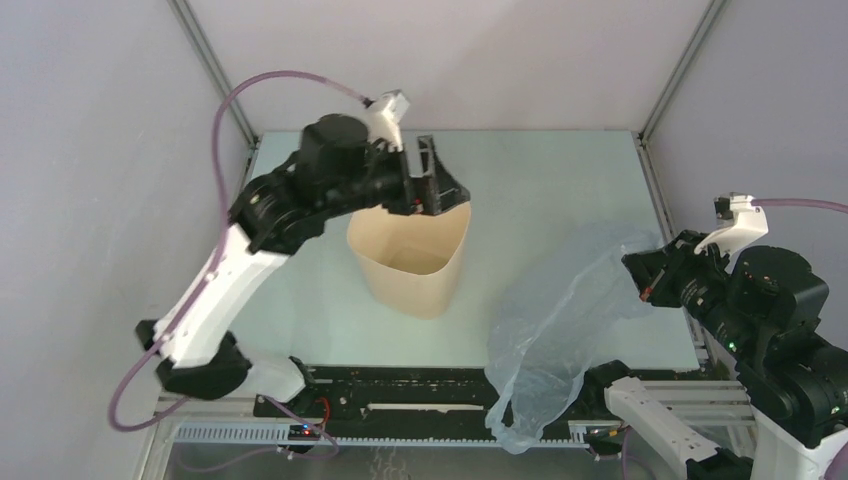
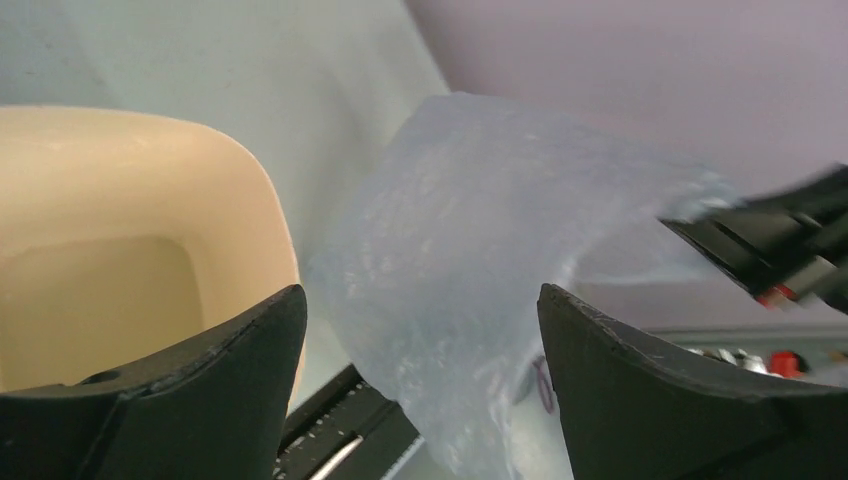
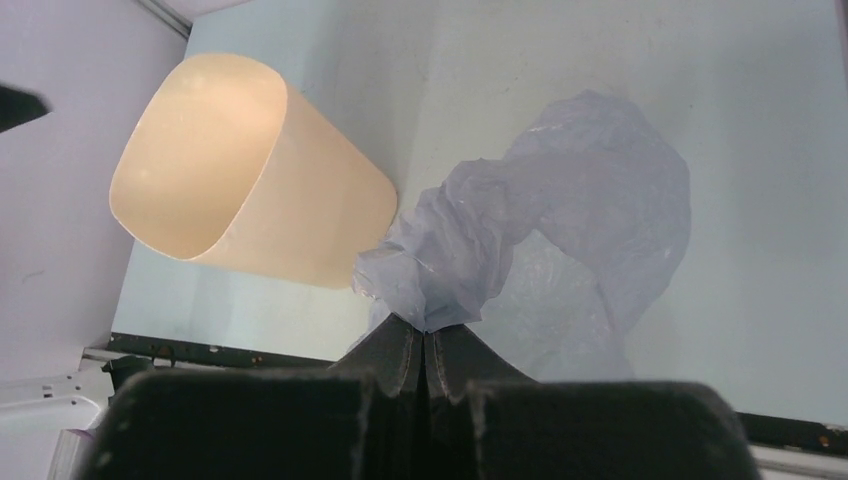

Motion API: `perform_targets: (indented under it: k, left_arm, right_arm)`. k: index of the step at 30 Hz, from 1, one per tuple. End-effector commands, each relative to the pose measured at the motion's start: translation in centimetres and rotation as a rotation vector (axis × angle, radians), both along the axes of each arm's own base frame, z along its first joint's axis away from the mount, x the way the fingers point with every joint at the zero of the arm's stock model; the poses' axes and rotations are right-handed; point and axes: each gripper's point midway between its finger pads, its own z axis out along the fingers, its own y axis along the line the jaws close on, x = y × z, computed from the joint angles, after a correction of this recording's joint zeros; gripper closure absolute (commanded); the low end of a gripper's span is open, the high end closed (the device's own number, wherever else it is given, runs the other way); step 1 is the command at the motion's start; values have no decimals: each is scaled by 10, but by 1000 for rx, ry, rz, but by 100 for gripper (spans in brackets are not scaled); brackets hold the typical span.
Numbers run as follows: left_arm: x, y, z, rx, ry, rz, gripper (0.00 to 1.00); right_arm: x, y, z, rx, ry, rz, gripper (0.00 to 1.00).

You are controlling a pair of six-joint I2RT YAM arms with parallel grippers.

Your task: Put the trash bags into the trash bin

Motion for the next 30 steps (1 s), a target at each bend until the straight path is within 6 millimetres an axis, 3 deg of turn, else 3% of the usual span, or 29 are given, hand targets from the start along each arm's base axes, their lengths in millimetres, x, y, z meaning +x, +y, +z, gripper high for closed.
perform_targets:
  k: [1,5,10,15,21,24,30]
  left_arm:
    - [-40,-6,8,-136,31,-83,10]
    - [-80,-27,-10,-115,28,-147,9]
    - [-132,-56,-47,30,23,-248,8]
    - [-148,-60,-76,166,27,-265,3]
    - [-162,-68,-122,143,160,-262,0]
    - [-181,-83,-148,99,254,-341,0]
    - [-197,-97,-166,118,342,-407,3]
  right_arm:
    - [5,3,1,57,28,-36,100]
    - [8,6,4,73,33,-34,100]
    - [17,-1,10,58,37,-83,100]
    - [51,-6,20,83,-2,-193,100]
    - [94,-4,42,112,-57,-264,100]
    - [103,-4,44,98,-66,-272,100]
    - [105,-6,47,71,-103,-264,100]
